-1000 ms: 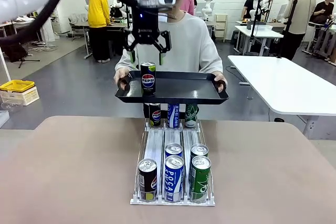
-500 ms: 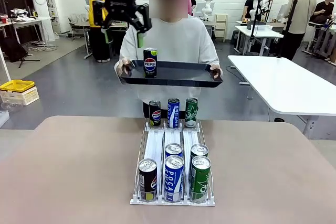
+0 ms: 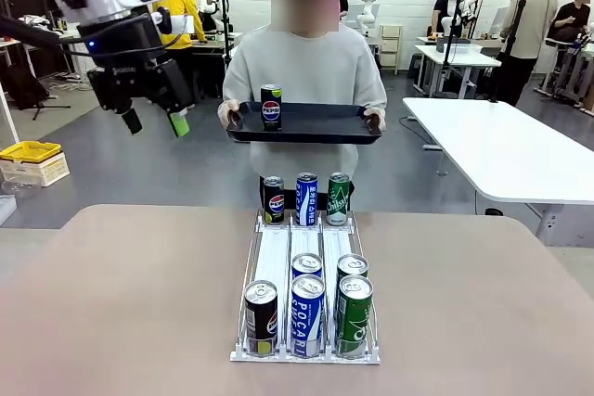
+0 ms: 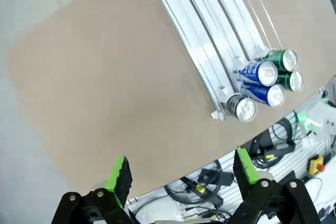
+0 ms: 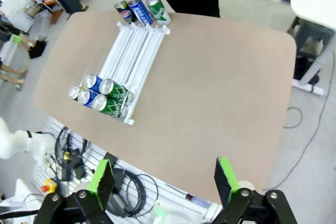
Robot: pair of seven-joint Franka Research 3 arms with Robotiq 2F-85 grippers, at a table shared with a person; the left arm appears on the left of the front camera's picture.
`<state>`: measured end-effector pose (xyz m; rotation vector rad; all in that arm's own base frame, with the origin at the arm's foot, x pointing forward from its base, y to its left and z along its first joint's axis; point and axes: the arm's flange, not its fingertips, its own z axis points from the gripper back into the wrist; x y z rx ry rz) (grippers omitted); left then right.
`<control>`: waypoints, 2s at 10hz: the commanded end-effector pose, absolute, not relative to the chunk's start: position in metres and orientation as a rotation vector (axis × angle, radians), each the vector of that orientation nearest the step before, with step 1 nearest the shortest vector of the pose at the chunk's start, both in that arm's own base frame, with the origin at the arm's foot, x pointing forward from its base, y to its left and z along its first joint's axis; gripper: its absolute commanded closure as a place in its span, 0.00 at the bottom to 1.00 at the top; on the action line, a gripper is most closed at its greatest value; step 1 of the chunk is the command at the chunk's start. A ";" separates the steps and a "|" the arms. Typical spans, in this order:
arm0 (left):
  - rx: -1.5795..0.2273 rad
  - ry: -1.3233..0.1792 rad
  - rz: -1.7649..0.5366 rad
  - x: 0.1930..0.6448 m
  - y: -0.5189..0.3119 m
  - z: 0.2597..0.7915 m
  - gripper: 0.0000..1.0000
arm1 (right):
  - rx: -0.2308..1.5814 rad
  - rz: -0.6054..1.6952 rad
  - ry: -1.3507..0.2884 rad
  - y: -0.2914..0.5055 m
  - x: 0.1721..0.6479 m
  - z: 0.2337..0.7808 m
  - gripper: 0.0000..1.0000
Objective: Retrieve and hand over the desired beverage to the person.
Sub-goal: Place the picked can on the Handle tray extended by the person, then pick up another can of the same type that the person held from the Automatic Can Dispenser.
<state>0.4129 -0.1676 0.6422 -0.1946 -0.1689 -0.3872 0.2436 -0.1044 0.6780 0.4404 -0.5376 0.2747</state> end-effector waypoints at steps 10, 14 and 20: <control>-0.213 -0.144 -0.373 0.411 -0.163 0.639 0.00 | 0.450 0.281 -0.536 -0.104 0.245 0.676 0.00; -0.261 -0.172 -0.464 0.397 -0.134 0.644 0.00 | 0.450 0.281 -0.536 -0.104 0.245 0.676 0.00; -0.718 -0.446 -0.698 0.342 0.012 0.633 0.00 | 0.450 0.281 -0.536 -0.104 0.245 0.676 0.00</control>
